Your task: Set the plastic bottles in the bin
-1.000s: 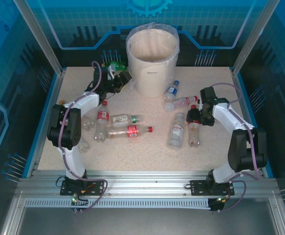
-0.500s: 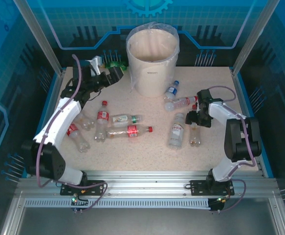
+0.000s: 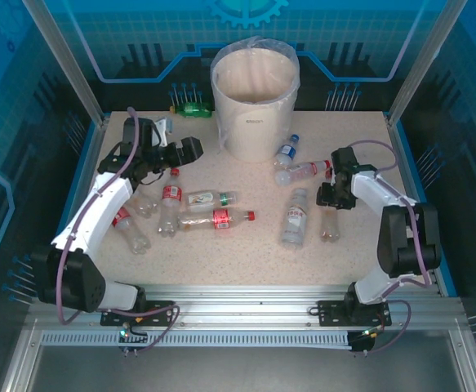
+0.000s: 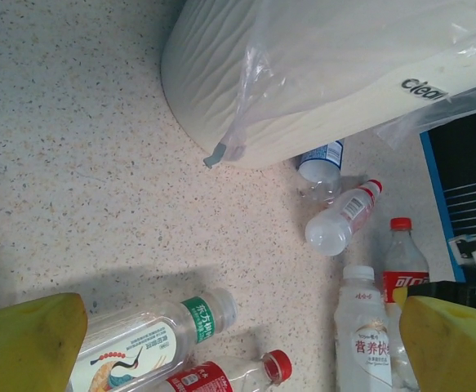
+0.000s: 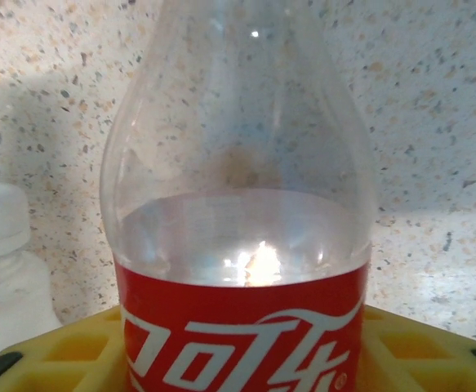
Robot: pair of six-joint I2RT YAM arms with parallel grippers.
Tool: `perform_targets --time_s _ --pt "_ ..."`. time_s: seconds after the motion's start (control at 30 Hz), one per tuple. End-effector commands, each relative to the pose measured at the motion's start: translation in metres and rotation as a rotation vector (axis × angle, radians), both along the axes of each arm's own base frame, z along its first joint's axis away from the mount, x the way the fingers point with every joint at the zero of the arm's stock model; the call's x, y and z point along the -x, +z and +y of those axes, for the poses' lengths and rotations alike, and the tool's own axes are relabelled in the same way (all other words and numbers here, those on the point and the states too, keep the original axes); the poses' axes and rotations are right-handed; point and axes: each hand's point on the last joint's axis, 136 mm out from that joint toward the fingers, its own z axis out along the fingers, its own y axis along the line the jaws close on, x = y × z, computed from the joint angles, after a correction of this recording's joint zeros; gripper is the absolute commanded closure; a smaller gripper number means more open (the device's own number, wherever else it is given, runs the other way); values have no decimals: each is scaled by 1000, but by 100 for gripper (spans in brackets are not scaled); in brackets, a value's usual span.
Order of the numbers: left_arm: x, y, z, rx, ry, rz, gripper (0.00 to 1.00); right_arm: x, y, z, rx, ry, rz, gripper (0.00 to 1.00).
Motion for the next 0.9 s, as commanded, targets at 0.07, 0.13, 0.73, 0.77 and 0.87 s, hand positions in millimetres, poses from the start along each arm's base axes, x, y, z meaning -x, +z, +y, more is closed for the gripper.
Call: perform_targets --time_s 0.07,0.13,0.73,0.77,0.87 --pt "-4 -30 1 -15 -14 44 1 3 12 -4 9 -3 -21 51" --pt "-4 -34 0 -22 -30 61 1 3 17 -4 10 -1 -25 52" --pt "-19 -78 31 -77 29 180 1 -17 264 45 -307 194 -717 59" --pt "-19 -78 33 -87 36 177 1 -18 287 53 -336 241 -802 60" --pt "-19 -77 36 -96 48 173 1 -17 341 75 -432 375 -1035 65"
